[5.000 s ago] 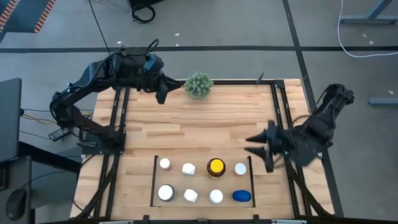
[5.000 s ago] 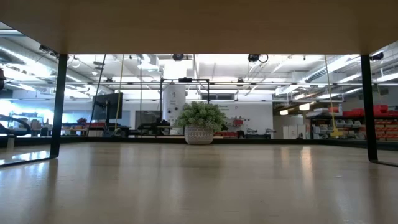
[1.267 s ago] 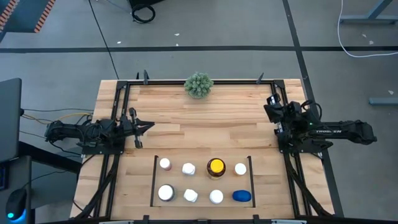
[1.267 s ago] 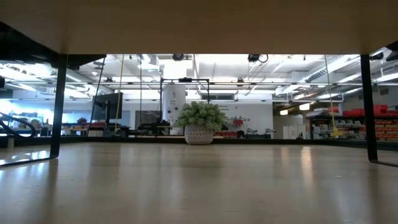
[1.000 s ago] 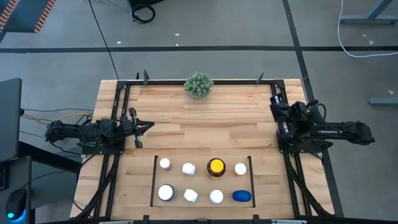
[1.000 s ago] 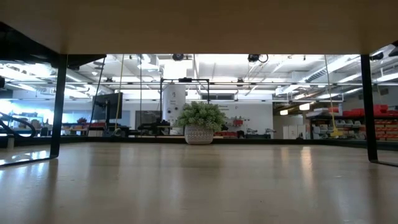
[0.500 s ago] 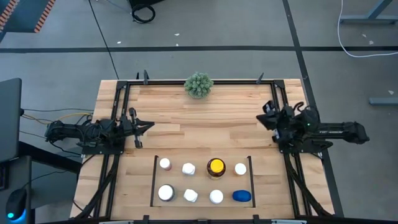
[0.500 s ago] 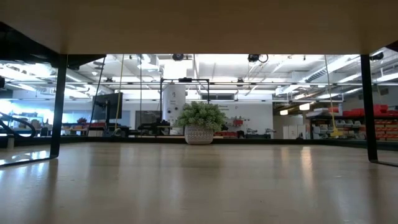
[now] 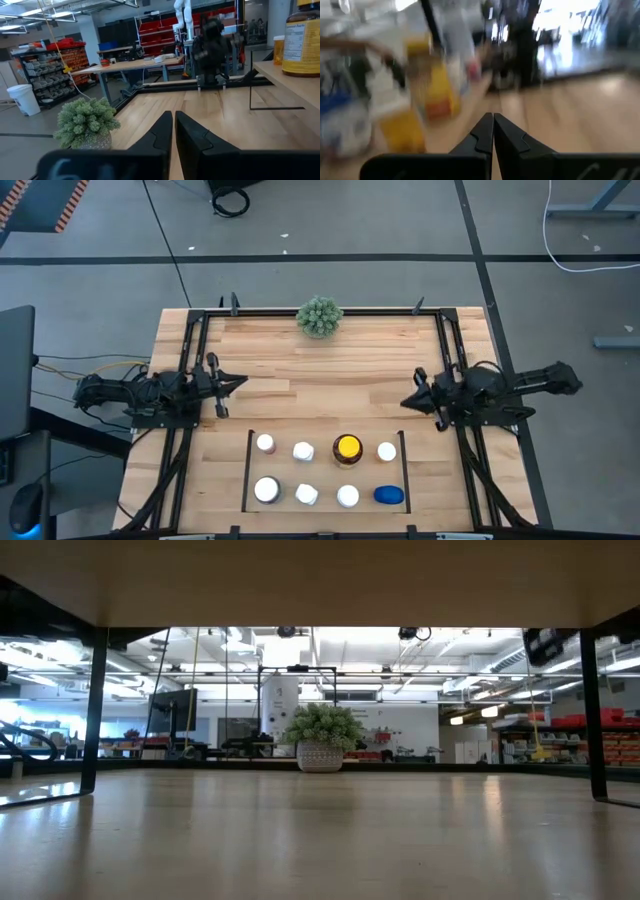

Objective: Pick and place medicine bottles onto shelf by color
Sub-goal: Return to Home Position

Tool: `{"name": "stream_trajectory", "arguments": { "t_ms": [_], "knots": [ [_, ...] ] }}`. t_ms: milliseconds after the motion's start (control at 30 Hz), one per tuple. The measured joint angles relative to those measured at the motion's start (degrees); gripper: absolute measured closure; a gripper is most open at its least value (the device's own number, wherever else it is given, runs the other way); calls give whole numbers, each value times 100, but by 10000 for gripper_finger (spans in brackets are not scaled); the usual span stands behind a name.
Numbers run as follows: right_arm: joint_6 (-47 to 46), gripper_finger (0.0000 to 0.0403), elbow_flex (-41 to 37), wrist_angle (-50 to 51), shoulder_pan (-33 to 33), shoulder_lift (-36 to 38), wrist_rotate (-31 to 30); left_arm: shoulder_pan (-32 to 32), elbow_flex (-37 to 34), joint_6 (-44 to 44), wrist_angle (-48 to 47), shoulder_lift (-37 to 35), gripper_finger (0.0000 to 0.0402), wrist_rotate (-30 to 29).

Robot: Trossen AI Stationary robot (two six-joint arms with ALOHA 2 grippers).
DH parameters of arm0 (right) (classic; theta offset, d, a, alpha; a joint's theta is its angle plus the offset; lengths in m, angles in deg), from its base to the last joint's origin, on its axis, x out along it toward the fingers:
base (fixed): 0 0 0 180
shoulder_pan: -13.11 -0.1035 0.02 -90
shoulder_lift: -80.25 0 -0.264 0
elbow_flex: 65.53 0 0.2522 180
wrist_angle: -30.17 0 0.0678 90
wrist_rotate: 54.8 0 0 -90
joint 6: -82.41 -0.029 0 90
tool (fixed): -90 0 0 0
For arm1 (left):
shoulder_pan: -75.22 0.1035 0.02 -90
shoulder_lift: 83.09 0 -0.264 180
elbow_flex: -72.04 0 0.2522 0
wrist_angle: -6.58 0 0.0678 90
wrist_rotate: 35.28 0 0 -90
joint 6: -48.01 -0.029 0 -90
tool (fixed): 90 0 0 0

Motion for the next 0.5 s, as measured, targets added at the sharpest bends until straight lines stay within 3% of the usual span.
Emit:
{"name": "stream_trajectory", "arguments": {
  "t_ms": [100, 500],
  "knots": [
    [7, 383, -4, 838, -247, 31, -84, -1, 0, 0, 1, -9, 370, 0],
    [2, 383, -7, 817, -353, 102, -383, -6, -2, 1, 12, -6, 375, -2]
  ]
}}
